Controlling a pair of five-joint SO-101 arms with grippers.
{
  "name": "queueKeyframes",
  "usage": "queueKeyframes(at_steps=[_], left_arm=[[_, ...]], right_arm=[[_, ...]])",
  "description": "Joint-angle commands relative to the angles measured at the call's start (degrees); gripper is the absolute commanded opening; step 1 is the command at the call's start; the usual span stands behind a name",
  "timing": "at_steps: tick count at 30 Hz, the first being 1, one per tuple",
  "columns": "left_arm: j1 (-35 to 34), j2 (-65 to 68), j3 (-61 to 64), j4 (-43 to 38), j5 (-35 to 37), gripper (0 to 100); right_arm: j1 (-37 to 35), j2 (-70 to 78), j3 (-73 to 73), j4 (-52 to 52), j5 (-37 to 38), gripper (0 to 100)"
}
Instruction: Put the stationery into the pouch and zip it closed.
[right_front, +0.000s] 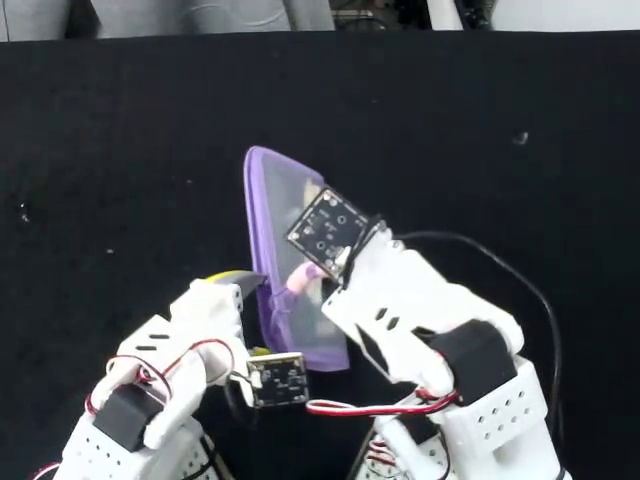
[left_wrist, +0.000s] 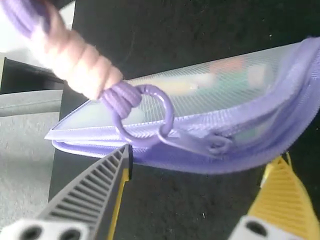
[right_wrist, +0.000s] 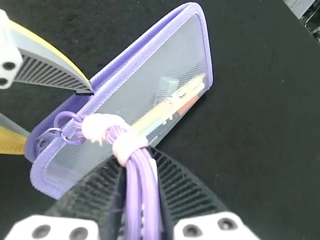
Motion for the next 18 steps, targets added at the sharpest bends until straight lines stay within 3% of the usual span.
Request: queueKeyframes(at_steps=[1,6,18], left_arm=[[0.57,0.62,1.1,-1.67,0.88,29],[0.57,0.62,4.97,-8.35,0.7,3],[0.66,0.62,6.99,-11.78,0.88,3]], right_arm=[[1.14,-0.75,-0.84,-1.58,0.62,1.1],[1.14,-0.75,-1.27,-1.67,0.62,1.1],[11.69,-0.31,-5.76,-4.57,0.62,1.1]])
